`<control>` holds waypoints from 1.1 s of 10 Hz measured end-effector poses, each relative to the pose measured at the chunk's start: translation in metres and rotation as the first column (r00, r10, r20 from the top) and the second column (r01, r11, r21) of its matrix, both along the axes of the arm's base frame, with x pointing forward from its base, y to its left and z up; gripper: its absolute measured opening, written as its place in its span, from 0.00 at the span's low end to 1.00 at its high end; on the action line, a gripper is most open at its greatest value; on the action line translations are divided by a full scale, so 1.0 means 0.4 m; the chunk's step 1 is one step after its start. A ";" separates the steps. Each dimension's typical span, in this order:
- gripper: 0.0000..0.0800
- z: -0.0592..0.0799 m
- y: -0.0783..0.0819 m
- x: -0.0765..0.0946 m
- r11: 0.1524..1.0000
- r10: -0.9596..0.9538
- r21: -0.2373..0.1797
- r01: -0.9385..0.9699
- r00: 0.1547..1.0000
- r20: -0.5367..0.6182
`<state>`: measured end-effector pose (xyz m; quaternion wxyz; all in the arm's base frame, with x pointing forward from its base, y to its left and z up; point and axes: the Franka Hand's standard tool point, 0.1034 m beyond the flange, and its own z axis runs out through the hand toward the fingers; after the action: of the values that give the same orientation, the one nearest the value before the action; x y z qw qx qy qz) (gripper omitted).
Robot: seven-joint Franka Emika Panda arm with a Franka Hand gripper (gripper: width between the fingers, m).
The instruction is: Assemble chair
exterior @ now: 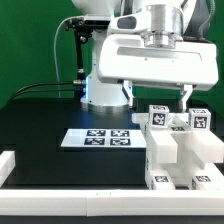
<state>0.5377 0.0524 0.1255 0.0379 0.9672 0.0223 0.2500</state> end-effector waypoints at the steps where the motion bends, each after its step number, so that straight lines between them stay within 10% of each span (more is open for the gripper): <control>1: 0.81 0.023 -0.004 0.004 1.000 -0.017 0.023 0.019 0.996 -0.082; 6: 0.81 0.075 0.027 0.013 0.979 -0.133 0.084 0.185 0.895 -0.425; 11: 0.81 0.055 -0.016 0.040 0.946 -0.214 0.124 0.300 0.865 -0.455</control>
Offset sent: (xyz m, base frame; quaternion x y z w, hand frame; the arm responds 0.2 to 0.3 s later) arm 0.0035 0.0116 0.0152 -0.0136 -0.2504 0.0547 0.9665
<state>0.5537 0.0461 0.1476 -0.0278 0.9917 -0.1235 0.0213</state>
